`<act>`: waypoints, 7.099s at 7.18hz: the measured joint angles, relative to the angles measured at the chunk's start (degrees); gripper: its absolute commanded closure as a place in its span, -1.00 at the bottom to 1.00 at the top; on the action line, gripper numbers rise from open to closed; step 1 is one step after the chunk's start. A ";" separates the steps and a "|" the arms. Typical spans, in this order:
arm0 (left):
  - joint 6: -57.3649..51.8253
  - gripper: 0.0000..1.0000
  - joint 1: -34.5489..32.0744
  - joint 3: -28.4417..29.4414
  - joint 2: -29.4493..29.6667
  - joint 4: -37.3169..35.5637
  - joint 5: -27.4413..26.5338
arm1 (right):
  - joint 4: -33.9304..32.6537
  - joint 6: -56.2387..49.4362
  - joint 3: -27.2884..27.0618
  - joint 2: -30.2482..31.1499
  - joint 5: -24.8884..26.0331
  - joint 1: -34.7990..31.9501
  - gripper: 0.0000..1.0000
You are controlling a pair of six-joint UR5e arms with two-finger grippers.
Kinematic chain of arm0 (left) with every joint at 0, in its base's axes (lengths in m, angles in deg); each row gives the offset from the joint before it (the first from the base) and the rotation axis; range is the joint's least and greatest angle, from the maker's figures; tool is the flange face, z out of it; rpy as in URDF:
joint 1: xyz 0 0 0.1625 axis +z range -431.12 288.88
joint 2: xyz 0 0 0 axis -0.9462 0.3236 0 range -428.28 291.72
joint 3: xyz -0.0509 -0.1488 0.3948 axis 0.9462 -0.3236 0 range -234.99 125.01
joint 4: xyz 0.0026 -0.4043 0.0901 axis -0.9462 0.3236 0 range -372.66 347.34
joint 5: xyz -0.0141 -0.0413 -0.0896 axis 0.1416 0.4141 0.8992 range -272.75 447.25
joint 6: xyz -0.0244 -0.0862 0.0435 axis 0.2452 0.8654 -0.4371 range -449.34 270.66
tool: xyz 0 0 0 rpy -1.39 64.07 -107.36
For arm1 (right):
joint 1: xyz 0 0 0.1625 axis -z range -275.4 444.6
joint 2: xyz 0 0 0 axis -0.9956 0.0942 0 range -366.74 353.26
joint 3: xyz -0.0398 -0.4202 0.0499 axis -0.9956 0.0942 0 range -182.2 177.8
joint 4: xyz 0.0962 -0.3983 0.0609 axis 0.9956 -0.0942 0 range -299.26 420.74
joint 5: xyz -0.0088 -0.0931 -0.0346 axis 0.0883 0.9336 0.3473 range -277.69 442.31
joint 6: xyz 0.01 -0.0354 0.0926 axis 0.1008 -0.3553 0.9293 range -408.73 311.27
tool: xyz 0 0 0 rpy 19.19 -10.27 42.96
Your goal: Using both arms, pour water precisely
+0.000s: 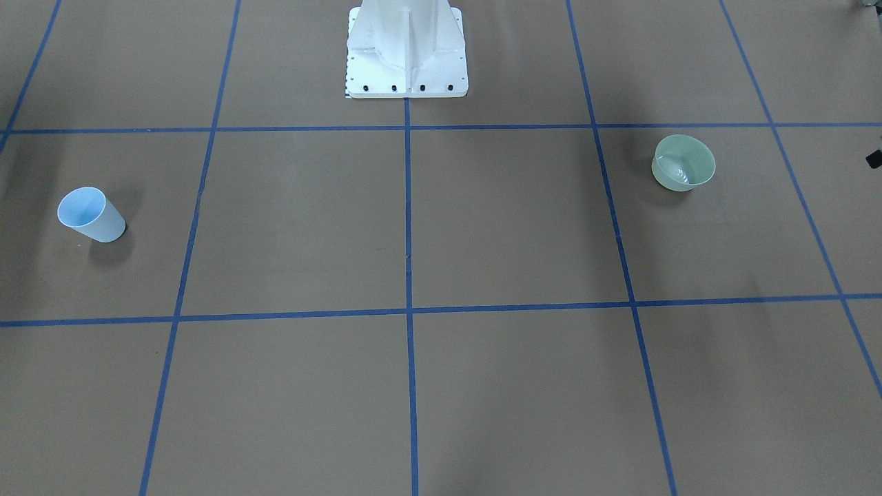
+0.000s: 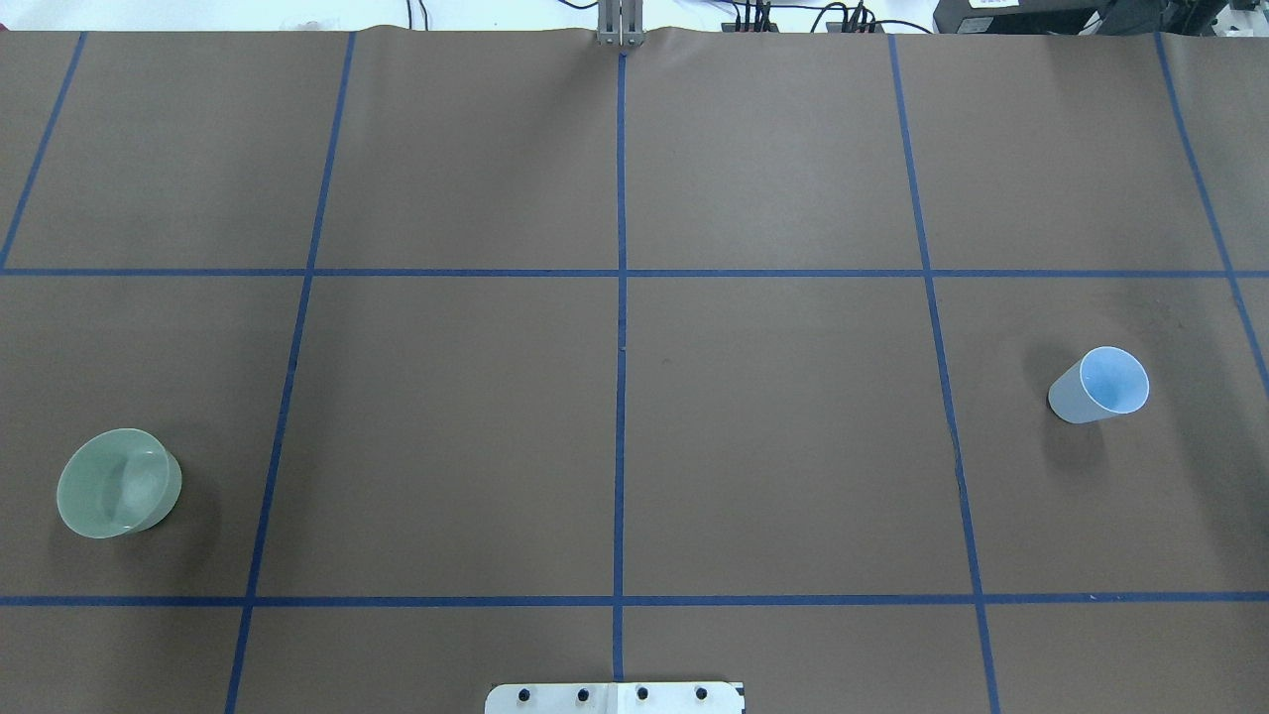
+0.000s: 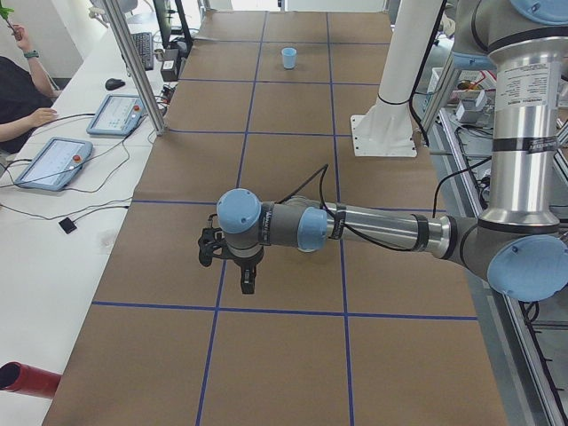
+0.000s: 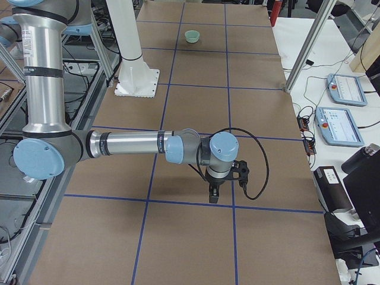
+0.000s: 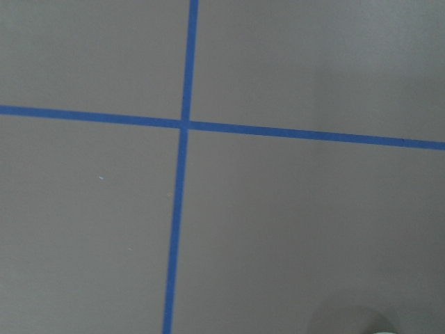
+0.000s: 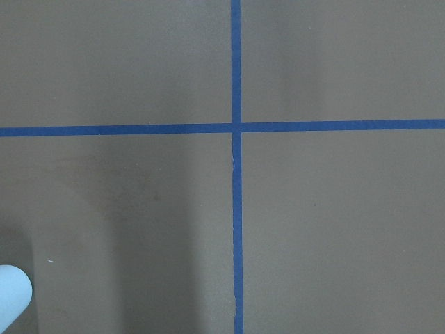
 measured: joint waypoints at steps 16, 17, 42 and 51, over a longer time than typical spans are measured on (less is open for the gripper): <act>29.14 1.00 34.52 3.24 -3.19 26.54 -9.97 | 0.00 -0.13 0.62 0.05 0.16 0.00 -0.99; 29.55 1.00 34.52 3.35 -3.27 26.45 -10.53 | 0.00 -0.13 0.62 0.05 0.16 0.00 -0.99; 69.92 -1.00 45.22 23.89 58.10 5.53 -21.28 | -0.26 12.75 -12.95 2.72 -1.37 -1.56 -0.99; 69.36 -1.00 44.04 9.95 44.33 5.41 -24.14 | 36.73 77.92 -32.25 28.33 38.83 47.31 -1.00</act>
